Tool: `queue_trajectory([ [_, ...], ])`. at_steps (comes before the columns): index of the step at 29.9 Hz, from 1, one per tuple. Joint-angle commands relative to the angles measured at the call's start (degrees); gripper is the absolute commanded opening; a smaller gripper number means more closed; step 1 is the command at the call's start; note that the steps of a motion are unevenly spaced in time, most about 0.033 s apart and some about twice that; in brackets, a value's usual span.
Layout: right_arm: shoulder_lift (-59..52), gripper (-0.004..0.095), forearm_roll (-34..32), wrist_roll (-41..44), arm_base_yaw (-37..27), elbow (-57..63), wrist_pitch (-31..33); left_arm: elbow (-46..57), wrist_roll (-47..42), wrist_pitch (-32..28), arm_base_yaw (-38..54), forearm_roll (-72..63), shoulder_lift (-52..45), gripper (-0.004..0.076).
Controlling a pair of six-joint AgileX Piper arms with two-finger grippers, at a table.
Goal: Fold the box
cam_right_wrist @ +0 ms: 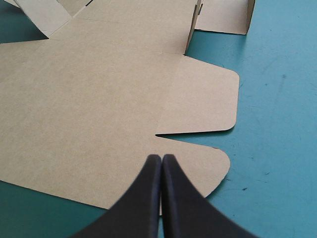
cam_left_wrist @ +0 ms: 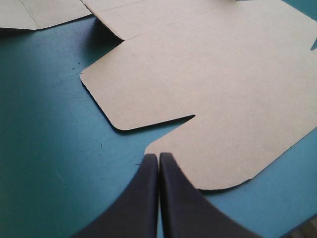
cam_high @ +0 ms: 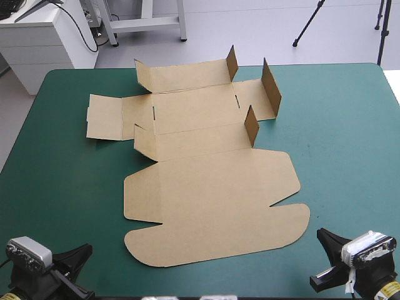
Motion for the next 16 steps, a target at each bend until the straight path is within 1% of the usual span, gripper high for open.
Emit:
queue_trajectory([
  [1,1.3,-0.0023,0.2,-0.3,-0.1,-1.4,-4.3,-1.4,-0.1,-4.1,-0.3,-0.6,1.4,-0.0010],
  [16,1.3,-0.0023,0.2,-0.3,-0.1,-1.4,-4.9,-1.4,-0.1,-4.1,-0.3,-0.6,1.4,-0.0010],
])
